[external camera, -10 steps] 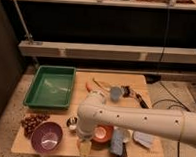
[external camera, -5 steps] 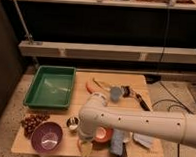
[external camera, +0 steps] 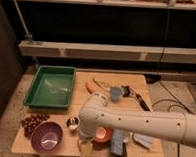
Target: Place apple in purple bowl
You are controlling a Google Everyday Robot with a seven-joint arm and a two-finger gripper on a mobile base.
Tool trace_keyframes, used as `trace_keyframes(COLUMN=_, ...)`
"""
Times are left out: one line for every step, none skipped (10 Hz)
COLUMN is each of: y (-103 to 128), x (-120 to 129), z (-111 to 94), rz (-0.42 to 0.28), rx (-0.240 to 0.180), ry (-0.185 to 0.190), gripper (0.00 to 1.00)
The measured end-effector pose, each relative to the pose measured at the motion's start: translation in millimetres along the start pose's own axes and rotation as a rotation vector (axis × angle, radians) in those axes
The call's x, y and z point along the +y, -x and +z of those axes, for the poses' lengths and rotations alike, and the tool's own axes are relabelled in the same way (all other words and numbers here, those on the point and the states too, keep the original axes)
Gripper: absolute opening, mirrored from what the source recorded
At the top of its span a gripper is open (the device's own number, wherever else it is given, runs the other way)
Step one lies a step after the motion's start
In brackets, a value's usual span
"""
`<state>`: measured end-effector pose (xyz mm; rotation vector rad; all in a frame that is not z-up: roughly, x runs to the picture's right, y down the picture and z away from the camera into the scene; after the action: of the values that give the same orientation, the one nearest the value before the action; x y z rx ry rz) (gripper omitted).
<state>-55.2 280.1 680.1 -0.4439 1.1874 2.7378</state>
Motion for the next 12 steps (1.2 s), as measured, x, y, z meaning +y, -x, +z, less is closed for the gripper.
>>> trace_keyframes(y=0, x=0, z=0, rz=-0.002, rx=0.001, ry=-0.001, gripper=0.80)
trace_keyframes(y=0, x=3, z=3, rz=-0.023, rx=0.004, ry=0.003, gripper=0.80)
trace_keyframes(y=-3, x=8, z=9, rz=-0.055, rx=0.011, ry=0.014, gripper=0.80)
trace_keyframes(y=-2, x=11, z=12, rz=-0.071, rx=0.017, ry=0.025, gripper=0.80)
trace_keyframes(y=-1, x=13, z=18, rz=-0.088, rx=0.028, ry=0.030, gripper=0.80)
trace_keyframes(y=-2, x=14, z=22, rz=-0.100, rx=0.033, ry=0.031, gripper=0.80)
trace_keyframes(y=-3, x=17, z=26, rz=-0.116, rx=0.038, ry=0.035, gripper=0.80)
trace_keyframes(y=-3, x=18, z=27, rz=-0.120, rx=0.039, ry=0.038, gripper=0.80)
trace_keyframes(y=-3, x=18, z=28, rz=-0.122, rx=0.038, ry=0.039, gripper=0.80)
trace_keyframes(y=-2, x=18, z=30, rz=-0.126, rx=0.034, ry=0.038, gripper=0.80)
trace_keyframes(y=-1, x=17, z=33, rz=-0.138, rx=0.011, ry=0.036, gripper=0.80)
trace_keyframes(y=4, x=15, z=35, rz=-0.139, rx=-0.004, ry=0.034, gripper=0.80)
